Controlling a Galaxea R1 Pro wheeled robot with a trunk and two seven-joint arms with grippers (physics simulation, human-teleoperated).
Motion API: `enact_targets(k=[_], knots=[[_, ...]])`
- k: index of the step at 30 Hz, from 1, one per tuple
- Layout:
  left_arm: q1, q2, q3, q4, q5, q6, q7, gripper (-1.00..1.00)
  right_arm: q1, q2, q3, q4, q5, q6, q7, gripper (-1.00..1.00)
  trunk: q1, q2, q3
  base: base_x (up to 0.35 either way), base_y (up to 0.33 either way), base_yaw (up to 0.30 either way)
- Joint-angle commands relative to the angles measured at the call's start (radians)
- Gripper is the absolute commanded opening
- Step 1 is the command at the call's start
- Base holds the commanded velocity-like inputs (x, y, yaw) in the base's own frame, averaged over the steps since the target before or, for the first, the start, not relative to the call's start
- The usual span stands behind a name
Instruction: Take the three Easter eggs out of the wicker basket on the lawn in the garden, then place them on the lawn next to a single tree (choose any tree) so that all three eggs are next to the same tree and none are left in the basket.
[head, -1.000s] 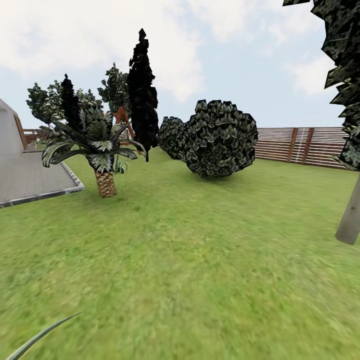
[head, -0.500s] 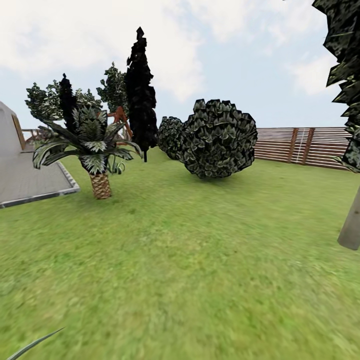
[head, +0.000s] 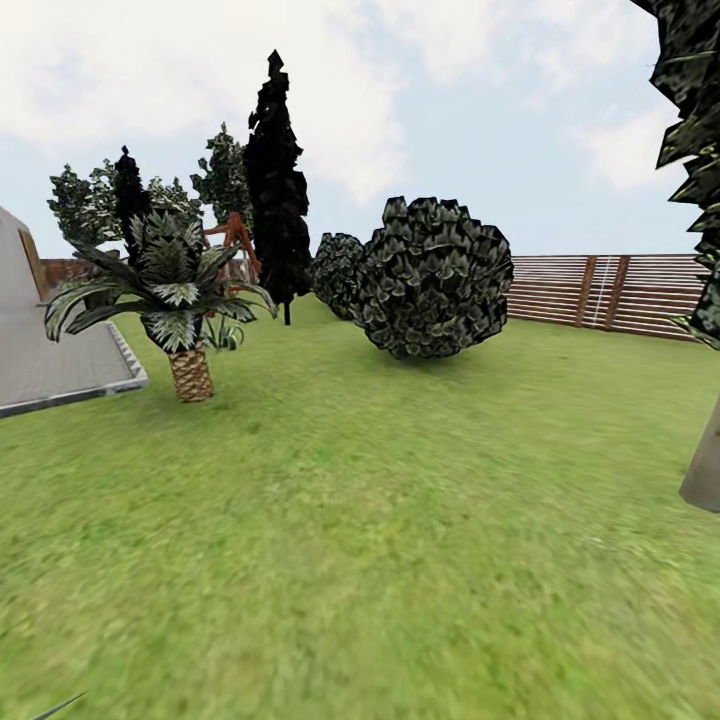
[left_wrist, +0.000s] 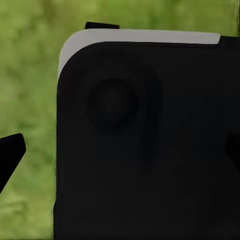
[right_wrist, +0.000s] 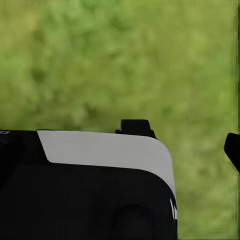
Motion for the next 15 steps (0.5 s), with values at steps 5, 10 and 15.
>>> enact_targets(k=[5,10,15], knots=[[0.000,0.000,0.002,-0.001,0.008,0.001,-0.007,1.00,0.000,0.000,-0.001,0.001,0.000,-0.003,0.001,1.00,0.000,0.000,-0.001,0.302,-0.116,0.000],[0.000,0.000,0.001,-0.001,0.008,0.001,-0.008,1.00,-0.001,-0.001,-0.001,0.001,0.000,-0.003,0.001,1.00,0.000,0.000,-0.001,0.310,-0.100,0.000],[0.000,0.000,0.001,-0.001,0.008,0.001,-0.008,1.00,-0.001,-0.002,-0.001,0.001,0.000,-0.003,0.001,1.00,0.000,0.000,-0.001,0.311,-0.097,0.000]])
